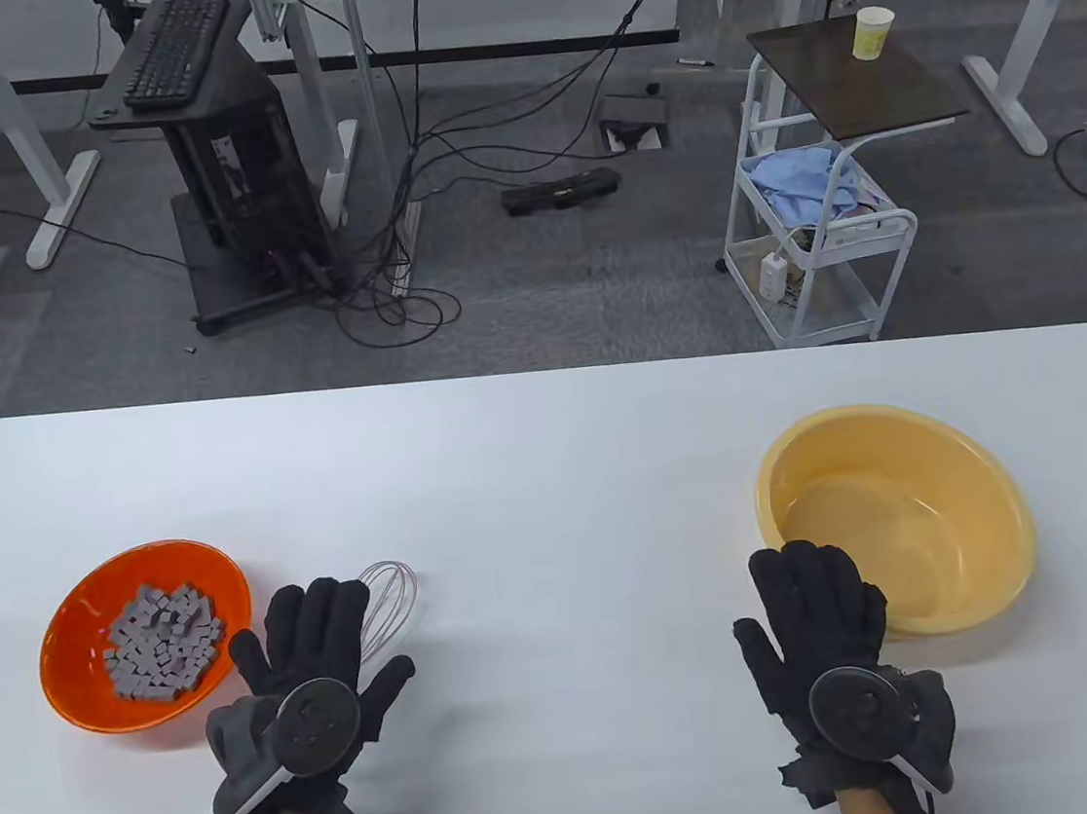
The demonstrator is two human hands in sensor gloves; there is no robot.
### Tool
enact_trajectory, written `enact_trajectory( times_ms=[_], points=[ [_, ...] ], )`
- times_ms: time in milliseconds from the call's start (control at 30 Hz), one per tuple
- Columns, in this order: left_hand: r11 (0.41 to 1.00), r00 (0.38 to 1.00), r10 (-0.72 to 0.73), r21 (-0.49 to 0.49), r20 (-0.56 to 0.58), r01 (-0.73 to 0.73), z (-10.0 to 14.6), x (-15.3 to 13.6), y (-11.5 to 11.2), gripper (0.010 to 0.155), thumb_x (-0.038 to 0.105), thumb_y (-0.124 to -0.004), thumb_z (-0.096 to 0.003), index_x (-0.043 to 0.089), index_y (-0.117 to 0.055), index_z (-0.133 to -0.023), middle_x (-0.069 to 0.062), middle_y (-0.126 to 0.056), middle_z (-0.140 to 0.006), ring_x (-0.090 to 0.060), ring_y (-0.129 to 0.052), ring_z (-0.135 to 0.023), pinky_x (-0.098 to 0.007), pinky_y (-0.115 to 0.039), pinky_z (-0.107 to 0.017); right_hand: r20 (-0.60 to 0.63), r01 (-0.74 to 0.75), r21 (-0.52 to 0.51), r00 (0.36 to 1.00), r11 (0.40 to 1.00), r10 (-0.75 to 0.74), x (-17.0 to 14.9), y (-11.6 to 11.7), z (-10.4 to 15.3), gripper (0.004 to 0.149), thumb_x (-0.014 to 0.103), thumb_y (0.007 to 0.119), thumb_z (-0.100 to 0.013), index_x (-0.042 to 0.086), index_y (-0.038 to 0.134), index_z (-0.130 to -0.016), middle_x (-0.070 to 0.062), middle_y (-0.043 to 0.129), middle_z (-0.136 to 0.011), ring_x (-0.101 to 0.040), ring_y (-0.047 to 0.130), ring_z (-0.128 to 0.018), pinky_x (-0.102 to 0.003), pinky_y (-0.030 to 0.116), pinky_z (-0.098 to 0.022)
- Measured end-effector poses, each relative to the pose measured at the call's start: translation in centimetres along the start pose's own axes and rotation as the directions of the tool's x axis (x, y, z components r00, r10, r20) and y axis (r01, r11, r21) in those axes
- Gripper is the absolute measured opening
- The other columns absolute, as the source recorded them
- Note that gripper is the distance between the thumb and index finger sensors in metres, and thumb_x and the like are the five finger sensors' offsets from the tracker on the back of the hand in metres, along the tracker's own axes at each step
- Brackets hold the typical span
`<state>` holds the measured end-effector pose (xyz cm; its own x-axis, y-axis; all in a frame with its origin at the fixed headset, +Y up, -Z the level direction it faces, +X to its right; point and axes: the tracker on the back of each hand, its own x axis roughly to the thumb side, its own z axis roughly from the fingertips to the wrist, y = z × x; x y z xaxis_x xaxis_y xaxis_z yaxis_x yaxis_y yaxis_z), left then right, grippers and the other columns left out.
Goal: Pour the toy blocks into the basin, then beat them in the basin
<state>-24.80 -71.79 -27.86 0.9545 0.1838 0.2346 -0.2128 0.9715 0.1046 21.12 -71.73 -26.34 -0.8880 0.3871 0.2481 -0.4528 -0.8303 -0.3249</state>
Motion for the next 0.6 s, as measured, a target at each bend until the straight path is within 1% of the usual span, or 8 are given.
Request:
enact_trajectory(
  times_ms=[67,133,400,600],
  points=[
    [1.0,1.0,-0.025,0.003,-0.002,0.025,0.1,0.04,0.12,0.081,0.058,-0.056,-0.0658,0.009,-0.023,-0.122,-0.031,-0.026,-0.128,-0.064,-0.021,-0.115,-0.089,-0.019,-0.065,-0.003,0.029,-0.014,1.0,0.999,-0.029,-0.18,-0.01,-0.01,0.061,0.043,0.061,-0.069,0.015,0.038,-0.118,-0.027,0.032,-0.123,-0.058,0.022,-0.106,-0.082,0.024,-0.07],
    [0.999,0.999,-0.041,0.003,-0.01,0.041,0.16,-0.04,0.28,0.081,0.058,-0.056,-0.0659,0.009,-0.023,-0.122,-0.031,-0.026,-0.128,-0.064,-0.021,-0.115,-0.089,-0.019,-0.065,-0.008,0.016,-0.004,1.0,1.0,-0.017,-0.25,0.08,0.07,0.061,0.043,0.061,-0.069,0.014,0.038,-0.118,-0.027,0.032,-0.123,-0.058,0.023,-0.106,-0.082,0.024,-0.07],
    [1.0,0.999,-0.011,0.028,-0.036,0.012,0.29,-0.62,0.83,0.081,0.057,-0.056,-0.0659,0.008,-0.025,-0.121,-0.03,-0.029,-0.128,-0.063,-0.027,-0.115,-0.089,-0.021,-0.065,-0.021,0.004,0.015,1.0,1.0,-0.004,-0.39,0.09,0.16,0.062,0.044,0.061,-0.069,0.015,0.038,-0.119,-0.028,0.033,-0.123,-0.059,0.023,-0.106,-0.083,0.024,-0.069],
    [0.999,1.0,-0.01,0.034,-0.026,0.011,0.37,-0.43,0.89,0.081,0.057,-0.056,-0.0659,0.007,-0.025,-0.121,-0.03,-0.03,-0.128,-0.063,-0.028,-0.115,-0.089,-0.022,-0.065,-0.052,-0.009,-0.001,0.999,1.0,0.009,-1.06,-0.33,0.28,0.062,0.044,0.061,-0.07,0.014,0.037,-0.119,-0.028,0.034,-0.123,-0.059,0.024,-0.106,-0.083,0.024,-0.069]
  ],
)
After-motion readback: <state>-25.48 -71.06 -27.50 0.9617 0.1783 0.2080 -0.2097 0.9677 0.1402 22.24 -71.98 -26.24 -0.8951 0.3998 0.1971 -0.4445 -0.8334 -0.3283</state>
